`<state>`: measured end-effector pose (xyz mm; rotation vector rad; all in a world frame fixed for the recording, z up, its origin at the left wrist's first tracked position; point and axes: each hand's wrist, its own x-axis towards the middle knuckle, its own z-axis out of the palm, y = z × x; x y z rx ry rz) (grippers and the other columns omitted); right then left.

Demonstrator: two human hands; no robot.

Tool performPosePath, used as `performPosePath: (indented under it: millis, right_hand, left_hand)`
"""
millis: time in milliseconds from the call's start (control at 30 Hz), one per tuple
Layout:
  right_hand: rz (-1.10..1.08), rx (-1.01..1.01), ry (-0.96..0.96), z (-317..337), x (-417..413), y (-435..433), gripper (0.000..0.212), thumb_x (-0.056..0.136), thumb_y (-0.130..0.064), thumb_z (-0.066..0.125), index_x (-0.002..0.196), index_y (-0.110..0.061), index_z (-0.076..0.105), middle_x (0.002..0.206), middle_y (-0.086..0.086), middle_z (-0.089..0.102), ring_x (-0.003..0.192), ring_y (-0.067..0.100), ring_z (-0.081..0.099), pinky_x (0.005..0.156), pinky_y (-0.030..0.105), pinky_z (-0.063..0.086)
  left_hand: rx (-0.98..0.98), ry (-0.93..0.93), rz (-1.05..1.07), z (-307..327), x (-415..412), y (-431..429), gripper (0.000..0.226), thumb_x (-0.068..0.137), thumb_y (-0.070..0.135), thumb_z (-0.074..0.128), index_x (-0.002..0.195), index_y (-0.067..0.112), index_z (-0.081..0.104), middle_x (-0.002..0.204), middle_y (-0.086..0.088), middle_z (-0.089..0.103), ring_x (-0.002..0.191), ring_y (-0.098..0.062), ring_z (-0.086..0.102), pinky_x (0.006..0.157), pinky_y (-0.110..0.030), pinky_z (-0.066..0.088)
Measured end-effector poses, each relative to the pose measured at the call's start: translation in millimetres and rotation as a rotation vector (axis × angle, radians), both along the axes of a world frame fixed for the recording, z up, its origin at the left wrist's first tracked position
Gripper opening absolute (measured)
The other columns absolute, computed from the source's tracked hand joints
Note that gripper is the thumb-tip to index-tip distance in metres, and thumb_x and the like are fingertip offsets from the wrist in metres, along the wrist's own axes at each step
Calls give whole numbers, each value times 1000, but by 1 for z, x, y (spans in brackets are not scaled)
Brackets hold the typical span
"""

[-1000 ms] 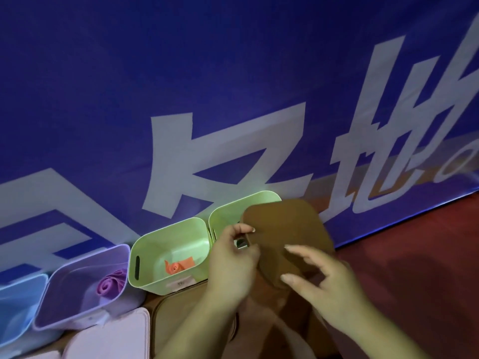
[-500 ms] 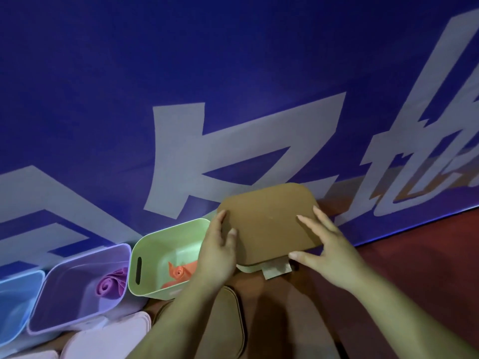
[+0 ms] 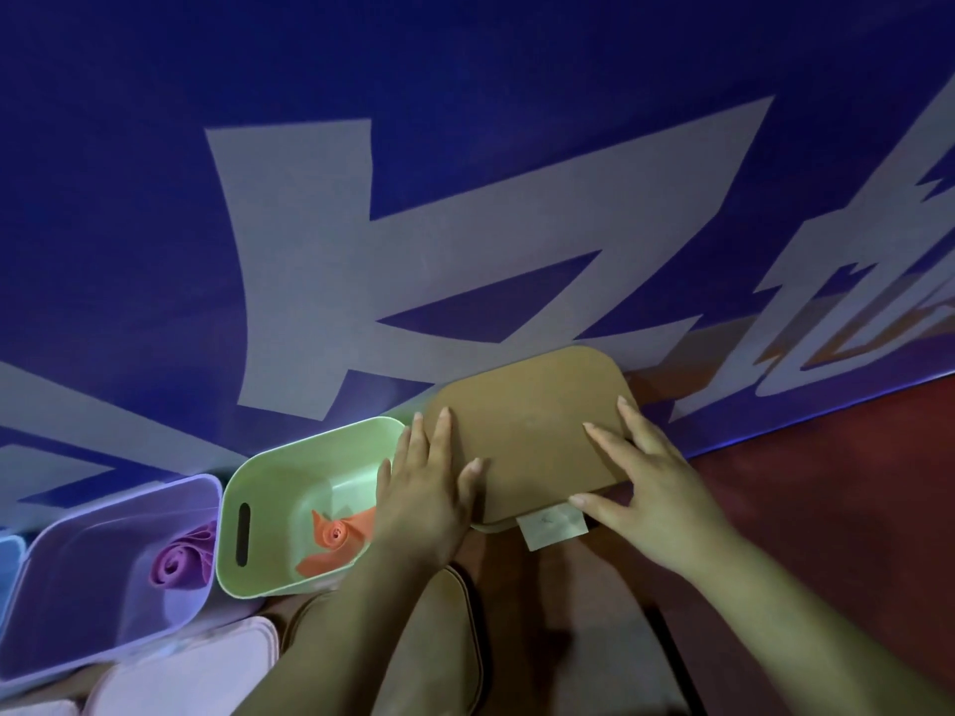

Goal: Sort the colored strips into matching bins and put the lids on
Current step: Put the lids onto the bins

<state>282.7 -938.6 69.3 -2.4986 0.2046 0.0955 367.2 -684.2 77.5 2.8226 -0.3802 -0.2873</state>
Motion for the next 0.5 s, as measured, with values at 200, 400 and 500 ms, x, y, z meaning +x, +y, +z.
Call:
performPosePath:
  millis: [200, 400, 500]
  right_hand:
    - [27, -41, -6, 0, 2, 7, 83, 79, -72, 58, 151, -44, 27, 164, -15, -10, 151, 12, -12, 118, 33, 11]
    - [53, -78, -18, 0, 5, 8, 84, 80, -73, 55, 152, -42, 25, 165, -10, -10, 148, 8, -24, 115, 31, 9]
    - [28, -49, -42, -3, 4, 10, 86, 78, -72, 59, 151, -42, 26, 165, -8, -9, 149, 9, -22, 116, 35, 13]
  left_hand:
    - [62, 32, 2, -3, -2, 4, 72, 96, 66, 13, 156, 29, 0, 166, -5, -8, 153, -25, -3, 122, -50, 12]
    - [76, 8, -9, -5, 3, 1, 74, 95, 66, 13, 157, 26, 4, 166, -3, -4, 153, -29, 3, 122, -49, 16]
    - [40, -6, 26, -7, 2, 2, 80, 92, 70, 13, 157, 25, 8, 166, -11, 5, 152, -29, 8, 122, -47, 17]
